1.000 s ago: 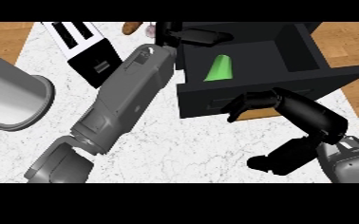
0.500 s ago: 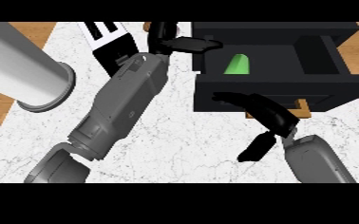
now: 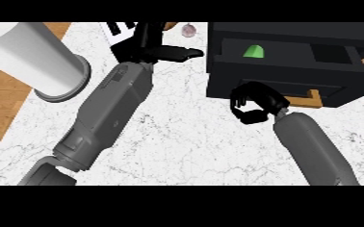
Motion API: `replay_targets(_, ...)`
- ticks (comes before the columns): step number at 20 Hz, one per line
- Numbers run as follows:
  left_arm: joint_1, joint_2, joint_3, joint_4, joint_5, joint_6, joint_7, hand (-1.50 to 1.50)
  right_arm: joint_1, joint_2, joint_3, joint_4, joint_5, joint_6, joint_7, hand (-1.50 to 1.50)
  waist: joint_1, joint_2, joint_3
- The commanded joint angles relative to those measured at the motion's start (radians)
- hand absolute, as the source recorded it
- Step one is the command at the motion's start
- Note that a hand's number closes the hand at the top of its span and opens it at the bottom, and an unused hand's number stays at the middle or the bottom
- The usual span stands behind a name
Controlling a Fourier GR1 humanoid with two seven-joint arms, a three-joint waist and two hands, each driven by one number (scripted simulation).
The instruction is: Pick up the cup, place it into the drawer and close the drawer
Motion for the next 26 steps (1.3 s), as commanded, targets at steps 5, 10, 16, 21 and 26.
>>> replay_targets(5, 0.089, 0.085, 0.008, -0.089, 0.017, -0.081, 0.031, -1.50, -0.228, -0.033, -0.180, 0.315, -0.054, -0.093, -0.172, 1.50, 0.048, 0.022, 0.007)
replay_targets(10, 0.118, 0.097, -0.001, -0.145, 0.024, -0.099, 0.063, -1.50, -0.350, -0.064, -0.255, 0.421, -0.071, -0.148, -0.175, 1.50, 0.074, 0.025, 0.007)
replay_targets(16, 0.150, 0.140, -0.006, -0.160, 0.020, -0.140, 0.071, -1.50, -0.399, -0.132, -0.314, 0.432, -0.125, -0.090, -0.131, 1.50, 0.108, 0.037, 0.007)
replay_targets(21, 0.180, 0.131, -0.022, -0.172, 0.010, -0.161, 0.049, -1.50, -0.402, -0.167, -0.327, 0.407, -0.152, -0.039, -0.136, 1.50, 0.117, 0.047, 0.006)
replay_targets(26, 0.199, 0.125, -0.028, -0.189, 0.023, -0.189, 0.069, -1.50, -0.406, -0.178, -0.346, 0.372, -0.189, 0.001, -0.126, 1.50, 0.136, 0.041, 0.005)
